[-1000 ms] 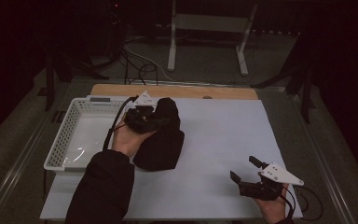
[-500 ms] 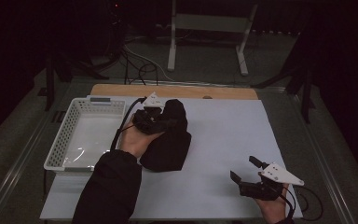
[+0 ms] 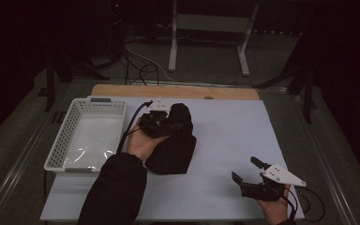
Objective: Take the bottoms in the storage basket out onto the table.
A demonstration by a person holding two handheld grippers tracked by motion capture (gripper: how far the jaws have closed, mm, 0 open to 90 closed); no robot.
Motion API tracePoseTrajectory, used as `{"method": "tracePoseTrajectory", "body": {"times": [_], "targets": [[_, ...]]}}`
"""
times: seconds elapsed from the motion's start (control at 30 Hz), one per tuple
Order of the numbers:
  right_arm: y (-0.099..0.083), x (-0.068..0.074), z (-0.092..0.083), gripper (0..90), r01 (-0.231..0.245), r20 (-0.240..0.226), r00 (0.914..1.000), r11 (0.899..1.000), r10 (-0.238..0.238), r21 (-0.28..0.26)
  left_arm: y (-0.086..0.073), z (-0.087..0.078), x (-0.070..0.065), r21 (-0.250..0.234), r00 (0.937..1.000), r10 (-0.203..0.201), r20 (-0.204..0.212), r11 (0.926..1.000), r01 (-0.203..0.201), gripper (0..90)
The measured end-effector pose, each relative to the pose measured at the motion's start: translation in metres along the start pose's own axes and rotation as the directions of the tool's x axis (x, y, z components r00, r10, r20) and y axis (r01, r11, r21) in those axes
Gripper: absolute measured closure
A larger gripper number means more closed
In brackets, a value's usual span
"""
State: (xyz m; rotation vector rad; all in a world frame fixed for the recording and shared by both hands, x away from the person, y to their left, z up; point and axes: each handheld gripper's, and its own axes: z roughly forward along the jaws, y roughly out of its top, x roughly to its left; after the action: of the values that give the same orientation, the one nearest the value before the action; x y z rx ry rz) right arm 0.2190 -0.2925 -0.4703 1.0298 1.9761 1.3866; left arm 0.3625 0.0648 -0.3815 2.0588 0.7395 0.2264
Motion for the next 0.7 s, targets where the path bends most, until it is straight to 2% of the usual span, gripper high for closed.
{"method": "tracePoseTrajectory", "body": {"times": [0.3,0.5,0.7], "targets": [[0.000,0.000,0.000,9.2,0.003,-0.002,1.0000,1.000,-0.003,0.000,-0.009,0.016,-0.004,-0.002,0.9997,-0.014,0.021,0.9999,0.014,77.7],[0.000,0.000,0.000,9.2,0.003,-0.003,1.0000,1.000,-0.003,0.000,-0.014,0.029,-0.006,0.017,0.9989,-0.034,0.031,0.9993,0.034,77.5],[0.000,0.000,0.000,9.2,0.002,-0.003,1.0000,1.000,-0.002,0.000,-0.015,0.041,-0.012,0.029,0.9983,-0.030,0.050,0.9992,0.029,77.3]]}}
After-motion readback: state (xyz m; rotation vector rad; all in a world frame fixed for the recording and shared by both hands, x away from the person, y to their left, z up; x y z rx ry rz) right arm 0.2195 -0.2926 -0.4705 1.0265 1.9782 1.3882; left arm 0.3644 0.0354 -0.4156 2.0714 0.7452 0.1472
